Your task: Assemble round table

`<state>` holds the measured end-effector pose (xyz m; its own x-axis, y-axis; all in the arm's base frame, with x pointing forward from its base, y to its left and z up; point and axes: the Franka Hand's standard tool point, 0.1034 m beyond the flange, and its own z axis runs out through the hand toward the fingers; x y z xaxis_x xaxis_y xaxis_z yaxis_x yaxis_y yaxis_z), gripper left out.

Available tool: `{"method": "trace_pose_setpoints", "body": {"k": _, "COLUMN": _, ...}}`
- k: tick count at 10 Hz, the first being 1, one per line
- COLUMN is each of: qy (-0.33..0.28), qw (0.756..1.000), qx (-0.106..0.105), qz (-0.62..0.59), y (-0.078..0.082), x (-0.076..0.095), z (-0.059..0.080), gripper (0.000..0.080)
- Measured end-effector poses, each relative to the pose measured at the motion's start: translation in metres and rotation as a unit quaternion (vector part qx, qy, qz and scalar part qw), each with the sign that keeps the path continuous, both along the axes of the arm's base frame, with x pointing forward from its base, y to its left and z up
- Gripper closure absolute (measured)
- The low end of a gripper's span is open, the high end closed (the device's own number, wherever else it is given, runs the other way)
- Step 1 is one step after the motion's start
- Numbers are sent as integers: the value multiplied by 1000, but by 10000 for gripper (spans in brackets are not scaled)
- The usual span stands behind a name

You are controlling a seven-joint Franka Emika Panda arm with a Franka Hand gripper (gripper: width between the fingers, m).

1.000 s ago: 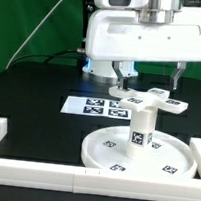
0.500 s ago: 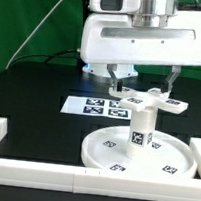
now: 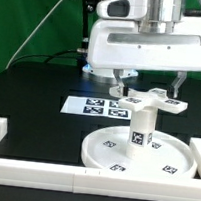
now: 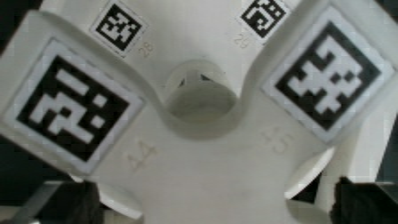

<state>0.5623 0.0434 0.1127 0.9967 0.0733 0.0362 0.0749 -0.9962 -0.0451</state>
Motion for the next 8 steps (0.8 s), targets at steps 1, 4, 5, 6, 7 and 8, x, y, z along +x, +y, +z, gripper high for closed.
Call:
{"method": "trace_pose_setpoints", "body": {"k": 1, "qy": 1, "qw": 1000, "qx": -1, "qz": 0, "y": -1, "x": 0, "z": -2, "gripper": 150}}
{"method": "trace_pose_setpoints", "body": {"k": 4, "qy": 2, "qw": 1000, "qx": -2, "qz": -1, "y": -2, "x": -1, "z": -4, "gripper": 164}}
{"method": "trace_pose_setpoints", "body": {"k": 5, "qy": 2, "qw": 1000, "qx": -2, "qz": -1, "y": -2, "x": -1, "z": -4, "gripper": 330}}
{"method": "trace_pose_setpoints", "body": {"k": 6, "qy": 2, "qw": 1000, "qx": -2, "qz": -1, "y": -2, "x": -1, "z": -4, "gripper": 362}}
{"method": "trace_pose_setpoints", "body": {"k": 7, "qy": 2, "qw": 1000, "qx": -2, "qz": -1, "y": -3, "x": -1, "z": -4, "gripper": 362}}
{"method": "trace_pose_setpoints", "body": {"k": 8, "qy": 2, "qw": 1000, "qx": -1, "qz": -5, "y": -3, "x": -1, "z": -4, "gripper": 362}}
